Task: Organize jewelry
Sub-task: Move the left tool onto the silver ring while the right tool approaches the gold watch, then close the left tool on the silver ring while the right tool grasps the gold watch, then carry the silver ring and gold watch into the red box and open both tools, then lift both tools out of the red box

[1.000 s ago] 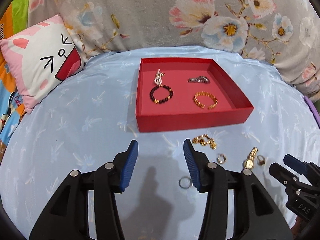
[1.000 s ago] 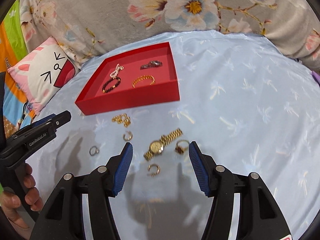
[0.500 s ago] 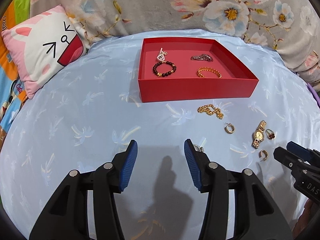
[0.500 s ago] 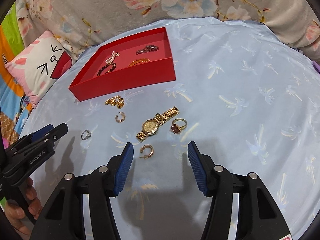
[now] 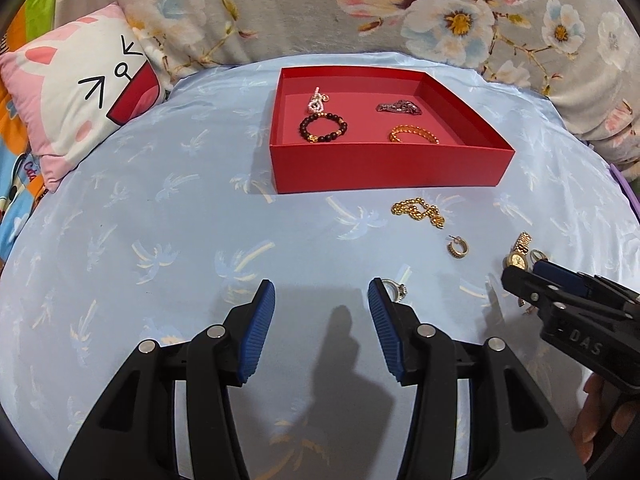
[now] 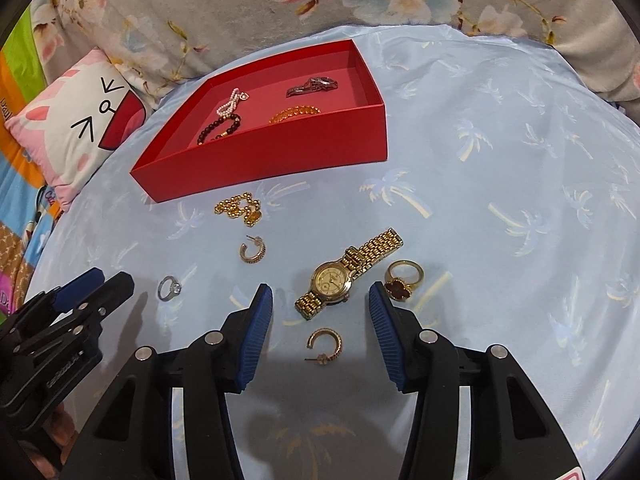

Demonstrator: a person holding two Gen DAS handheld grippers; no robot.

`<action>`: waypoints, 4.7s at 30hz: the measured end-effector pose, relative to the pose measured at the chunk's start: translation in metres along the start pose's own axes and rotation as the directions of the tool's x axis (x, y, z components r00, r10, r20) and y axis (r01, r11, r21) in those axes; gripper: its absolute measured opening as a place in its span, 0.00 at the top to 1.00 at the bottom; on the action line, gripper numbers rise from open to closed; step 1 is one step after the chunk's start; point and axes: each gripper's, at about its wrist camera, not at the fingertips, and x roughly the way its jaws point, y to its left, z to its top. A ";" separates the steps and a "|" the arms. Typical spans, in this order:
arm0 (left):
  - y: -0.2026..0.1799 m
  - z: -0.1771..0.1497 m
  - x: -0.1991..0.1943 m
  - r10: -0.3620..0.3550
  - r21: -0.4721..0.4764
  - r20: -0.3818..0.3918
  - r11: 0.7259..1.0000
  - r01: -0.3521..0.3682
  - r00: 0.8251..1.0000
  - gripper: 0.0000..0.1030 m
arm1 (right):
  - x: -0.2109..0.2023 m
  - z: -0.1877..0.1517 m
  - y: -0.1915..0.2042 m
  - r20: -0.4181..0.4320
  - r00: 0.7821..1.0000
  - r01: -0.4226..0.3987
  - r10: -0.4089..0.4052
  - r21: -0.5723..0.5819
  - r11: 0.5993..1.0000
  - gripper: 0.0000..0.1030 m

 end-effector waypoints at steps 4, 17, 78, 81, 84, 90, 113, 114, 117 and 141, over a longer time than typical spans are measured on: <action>-0.005 -0.002 0.002 -0.014 0.007 -0.007 1.000 0.014 1.000 0.54 | 0.003 0.002 0.003 0.014 1.000 0.022 -0.022 -0.017 1.000 0.55; -0.009 -0.007 0.002 -0.031 0.009 -0.018 0.999 0.031 0.999 0.54 | 0.005 0.001 0.009 0.032 0.994 0.106 -0.104 -0.078 0.991 0.79; -0.001 0.145 -0.029 -0.141 0.015 0.175 0.990 0.140 0.974 0.78 | -0.065 0.150 0.020 0.183 0.971 -0.142 0.153 -0.076 0.987 0.79; 0.003 0.174 -0.006 -0.158 0.000 0.160 0.987 0.160 0.974 0.78 | -0.042 0.181 0.026 0.163 0.976 -0.137 0.148 -0.076 0.988 0.79; 0.005 0.194 0.024 -0.169 -0.010 0.137 0.985 0.172 0.976 0.78 | -0.011 0.204 0.032 0.132 0.983 -0.115 0.125 -0.081 0.990 0.79; -0.002 0.212 0.081 -0.171 0.000 0.087 0.985 0.172 0.981 0.78 | 0.046 0.219 0.028 0.076 0.994 -0.073 0.079 -0.070 0.995 0.79; 0.010 0.186 0.099 -0.142 -0.036 0.074 0.989 0.145 0.987 0.61 | 0.038 0.179 -0.004 0.111 0.992 -0.057 0.058 -0.010 0.998 0.69; 0.012 0.181 0.092 -0.139 -0.035 0.078 0.989 0.142 0.987 0.61 | 0.029 0.170 -0.004 0.119 0.991 -0.060 0.061 -0.011 0.998 0.68; 0.018 0.156 0.068 -0.130 -0.020 0.082 0.991 0.132 0.988 0.61 | 0.007 0.143 -0.006 0.126 0.990 -0.063 0.064 -0.015 0.998 0.65; -0.007 0.012 -0.015 -0.082 0.016 0.046 0.997 0.082 0.996 0.61 | -0.052 -0.020 -0.041 0.029 0.999 0.032 -0.034 0.049 0.998 0.65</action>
